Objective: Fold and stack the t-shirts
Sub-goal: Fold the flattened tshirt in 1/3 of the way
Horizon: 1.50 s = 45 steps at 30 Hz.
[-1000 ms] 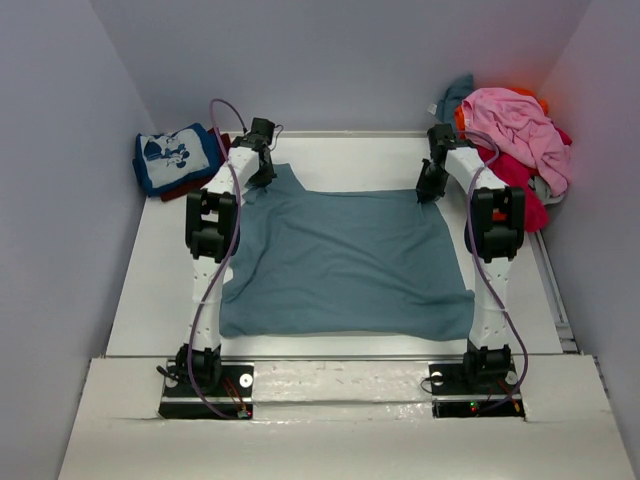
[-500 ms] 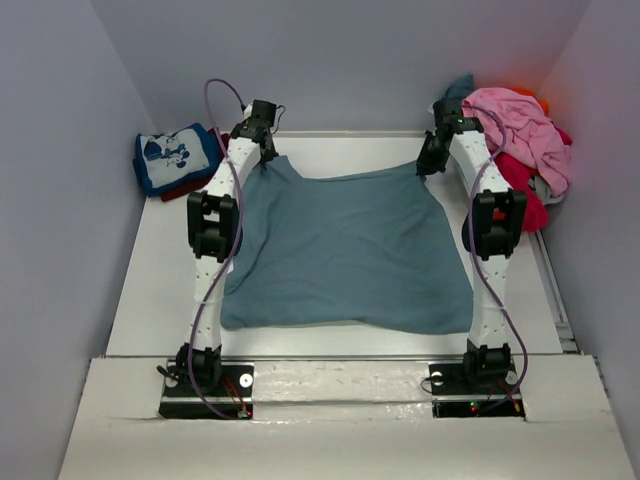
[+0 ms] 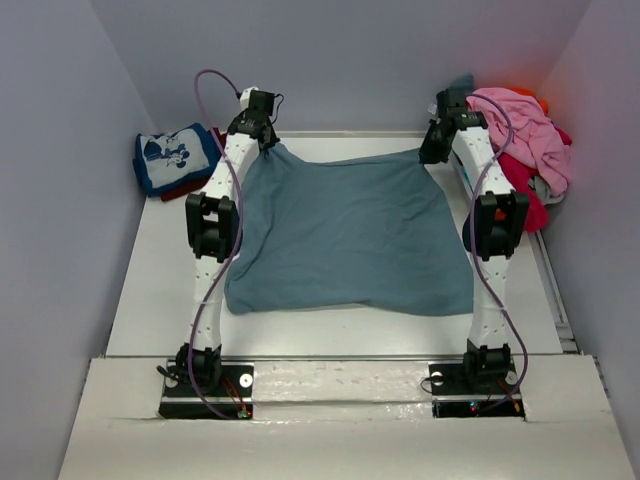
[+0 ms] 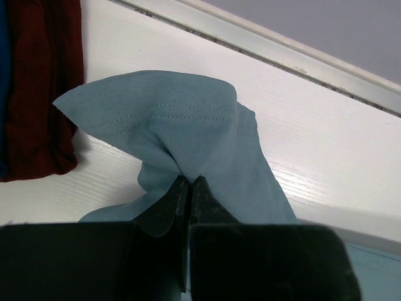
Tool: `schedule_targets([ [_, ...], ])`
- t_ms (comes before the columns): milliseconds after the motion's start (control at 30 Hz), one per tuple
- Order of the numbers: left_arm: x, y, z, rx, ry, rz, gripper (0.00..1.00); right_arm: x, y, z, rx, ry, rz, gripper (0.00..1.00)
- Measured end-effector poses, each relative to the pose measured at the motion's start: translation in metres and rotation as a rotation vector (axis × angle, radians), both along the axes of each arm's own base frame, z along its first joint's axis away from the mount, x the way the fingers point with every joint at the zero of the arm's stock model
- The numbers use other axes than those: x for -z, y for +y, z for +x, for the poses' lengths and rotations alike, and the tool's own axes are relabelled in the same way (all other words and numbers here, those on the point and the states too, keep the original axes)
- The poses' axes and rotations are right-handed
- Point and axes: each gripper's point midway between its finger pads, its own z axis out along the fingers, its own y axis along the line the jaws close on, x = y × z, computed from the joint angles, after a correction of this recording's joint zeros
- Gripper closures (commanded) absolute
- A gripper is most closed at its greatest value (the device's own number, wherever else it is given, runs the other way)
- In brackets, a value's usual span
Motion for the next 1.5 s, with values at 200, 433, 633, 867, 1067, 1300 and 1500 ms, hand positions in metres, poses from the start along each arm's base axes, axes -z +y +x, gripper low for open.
schedule_targets([
  [200, -0.001, 0.0, -0.002, 0.002, 0.005, -0.004, 0.95, 0.02, -0.006, -0.018, 0.014, 0.068, -0.027, 0.93],
  [433, -0.026, 0.0, -0.036, 0.014, 0.041, 0.053, 0.94, 0.011, -0.012, -0.052, 0.025, 0.113, -0.046, 0.93],
  [633, -0.078, -0.011, -0.066, 0.044, 0.004, 0.073, 0.94, -0.021, -0.015, -0.08, 0.03, 0.081, -0.049, 0.93],
  [867, -0.071, -0.029, -0.122, 0.105, 0.1, 0.091, 0.94, -0.027, -0.014, -0.097, 0.022, 0.09, -0.042, 0.93],
  [1067, -0.007, -0.036, -0.18, 0.159, 0.306, 0.091, 0.94, 0.003, -0.01, -0.12, -0.002, 0.197, -0.022, 0.93],
  [1300, 0.021, -0.036, -0.215, 0.175, 0.396, 0.084, 0.94, 0.041, -0.01, -0.151, -0.019, 0.323, -0.026, 0.93],
  [1500, 0.01, -0.037, -0.225, 0.175, 0.371, 0.056, 0.95, 0.059, -0.01, -0.175, -0.03, 0.395, -0.034, 0.93],
])
